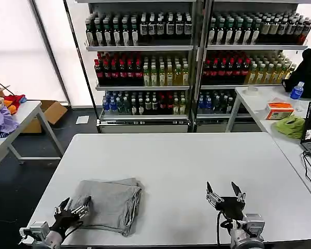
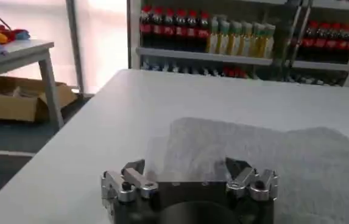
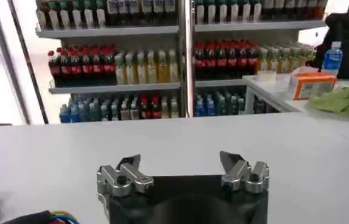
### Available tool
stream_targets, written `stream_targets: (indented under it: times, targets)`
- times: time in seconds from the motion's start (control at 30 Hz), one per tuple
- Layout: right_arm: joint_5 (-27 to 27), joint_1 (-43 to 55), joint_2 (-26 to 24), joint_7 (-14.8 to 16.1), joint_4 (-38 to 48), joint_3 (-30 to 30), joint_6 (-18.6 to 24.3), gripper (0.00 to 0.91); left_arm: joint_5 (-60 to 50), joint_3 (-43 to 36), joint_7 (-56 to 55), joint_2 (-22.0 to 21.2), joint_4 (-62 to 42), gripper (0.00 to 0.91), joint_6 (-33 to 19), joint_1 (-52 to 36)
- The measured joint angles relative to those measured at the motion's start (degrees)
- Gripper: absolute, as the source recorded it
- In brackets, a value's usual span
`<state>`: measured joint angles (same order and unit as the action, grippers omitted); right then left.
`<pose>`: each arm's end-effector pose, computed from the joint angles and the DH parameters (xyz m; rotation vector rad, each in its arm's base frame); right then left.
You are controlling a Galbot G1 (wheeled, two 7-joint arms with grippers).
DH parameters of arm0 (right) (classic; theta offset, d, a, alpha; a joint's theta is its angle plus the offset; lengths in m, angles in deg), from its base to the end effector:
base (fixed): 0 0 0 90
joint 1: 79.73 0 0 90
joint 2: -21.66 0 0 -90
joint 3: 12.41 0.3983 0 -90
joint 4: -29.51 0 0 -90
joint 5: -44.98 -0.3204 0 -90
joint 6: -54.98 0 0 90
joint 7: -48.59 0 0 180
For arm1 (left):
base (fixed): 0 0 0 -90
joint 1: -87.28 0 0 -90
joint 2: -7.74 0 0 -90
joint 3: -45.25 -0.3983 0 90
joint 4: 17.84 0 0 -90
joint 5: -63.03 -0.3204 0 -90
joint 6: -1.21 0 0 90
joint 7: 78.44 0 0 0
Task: Fold and organize the clothes.
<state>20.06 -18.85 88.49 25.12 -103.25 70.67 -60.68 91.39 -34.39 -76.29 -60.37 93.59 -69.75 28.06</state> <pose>0.1177 -0.0451 -0.2686 -0.0070 -2.8240 -0.0294 0.1287 0.1546 -0.3572 -0.0349 -2.6851 0.1167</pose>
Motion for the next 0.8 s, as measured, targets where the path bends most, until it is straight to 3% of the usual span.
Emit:
stream_targets:
  times: [0.8]
  targets:
    - [-0.26,0.58,-0.31,0.20,0.39,0.36,0.29,0.907,0.63,0.47,0.78,0.30,-1.21,0.000,-1.97,-0.01]
